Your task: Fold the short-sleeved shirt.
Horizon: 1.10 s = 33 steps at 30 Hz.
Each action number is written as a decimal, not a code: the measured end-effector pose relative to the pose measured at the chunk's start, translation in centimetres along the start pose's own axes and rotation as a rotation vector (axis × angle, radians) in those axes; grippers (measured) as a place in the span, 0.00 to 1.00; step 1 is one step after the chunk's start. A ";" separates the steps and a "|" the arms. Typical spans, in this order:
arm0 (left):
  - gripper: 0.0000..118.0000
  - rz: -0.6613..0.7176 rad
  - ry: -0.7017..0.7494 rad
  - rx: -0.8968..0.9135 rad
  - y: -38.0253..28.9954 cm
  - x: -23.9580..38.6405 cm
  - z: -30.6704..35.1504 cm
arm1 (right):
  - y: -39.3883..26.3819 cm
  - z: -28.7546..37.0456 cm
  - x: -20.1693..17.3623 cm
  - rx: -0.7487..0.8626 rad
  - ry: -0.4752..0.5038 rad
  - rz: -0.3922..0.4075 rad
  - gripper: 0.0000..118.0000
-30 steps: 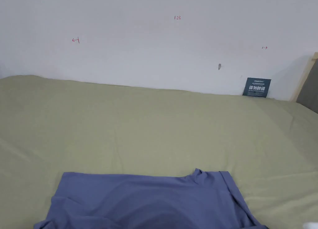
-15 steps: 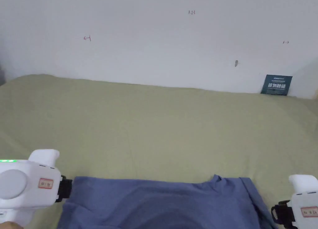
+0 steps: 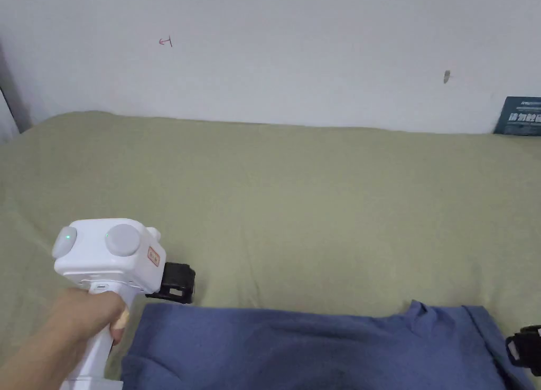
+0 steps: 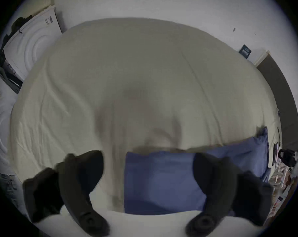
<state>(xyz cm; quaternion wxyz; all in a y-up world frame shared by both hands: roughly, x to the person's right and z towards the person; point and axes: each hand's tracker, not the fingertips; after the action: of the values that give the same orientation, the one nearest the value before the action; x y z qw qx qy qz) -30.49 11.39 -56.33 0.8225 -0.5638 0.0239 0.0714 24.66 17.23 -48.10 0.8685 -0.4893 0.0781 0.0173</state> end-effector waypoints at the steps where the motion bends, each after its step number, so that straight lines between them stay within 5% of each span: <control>1: 0.88 -0.007 0.003 -0.017 0.1 -0.1 -0.5 | 0.1 -0.1 0.4 -0.002 -0.002 -0.005 0.00; 3: 0.86 0.002 0.019 -0.086 -0.3 0.5 -1.3 | 0.5 -0.5 1.4 -0.005 -0.005 -0.039 0.00; 4: 0.73 0.007 0.016 -0.096 -0.7 0.4 -1.6 | 0.9 -0.6 2.0 -0.009 -0.010 -0.070 0.00; 6: 0.14 0.006 0.010 -0.088 -1.5 0.3 -1.9 | 1.8 -1.2 3.2 -0.015 -0.024 -0.106 0.01; 7: 0.05 0.008 -0.037 -0.076 -2.2 1.2 -1.2 | 2.4 -1.7 3.9 -0.014 -0.027 -0.118 0.09; 8: 0.05 0.010 -0.018 -0.046 -2.5 1.2 -0.8 | 3.0 -2.2 4.6 -0.015 -0.021 -0.128 0.27; 10: 0.05 0.010 -0.025 -0.023 -3.0 1.1 -0.4 | 4.4 -4.4 5.4 -0.074 -0.043 -0.123 0.91; 11: 0.04 0.019 -0.031 -0.022 -2.8 1.1 -0.1 | 5.1 -5.4 5.4 -0.111 -0.091 -0.099 0.98; 13: 0.04 0.024 -0.041 -0.024 -3.1 1.0 0.3 | 6.1 -7.1 5.2 -0.146 -0.092 -0.049 0.93; 18: 0.04 0.015 -0.045 -0.029 -2.8 1.3 0.4 | 7.6 -12.0 4.5 -0.222 -0.068 -0.068 0.91; 24: 0.04 0.005 -0.041 -0.043 -2.3 1.3 -0.2 | 7.1 -13.3 3.3 -0.254 -0.100 -0.008 0.61; 27: 0.04 0.003 -0.046 -0.044 -2.2 1.1 -0.1 | 6.9 -12.2 4.3 -0.195 -0.055 -0.106 0.14; 28: 0.04 0.000 -0.048 -0.042 -2.2 1.1 0.0 | 6.8 -11.9 4.4 -0.171 -0.033 -0.117 0.06; 33: 0.04 0.006 -0.061 -0.019 -2.2 0.9 0.8 | 7.0 -9.9 3.9 -0.140 -0.025 -0.094 0.05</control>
<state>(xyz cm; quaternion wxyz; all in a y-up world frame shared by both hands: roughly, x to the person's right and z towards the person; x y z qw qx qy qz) -29.33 11.47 -54.15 0.8172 -0.5692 -0.0001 0.0911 26.61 12.29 -59.69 0.8328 -0.5519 0.0427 -0.0121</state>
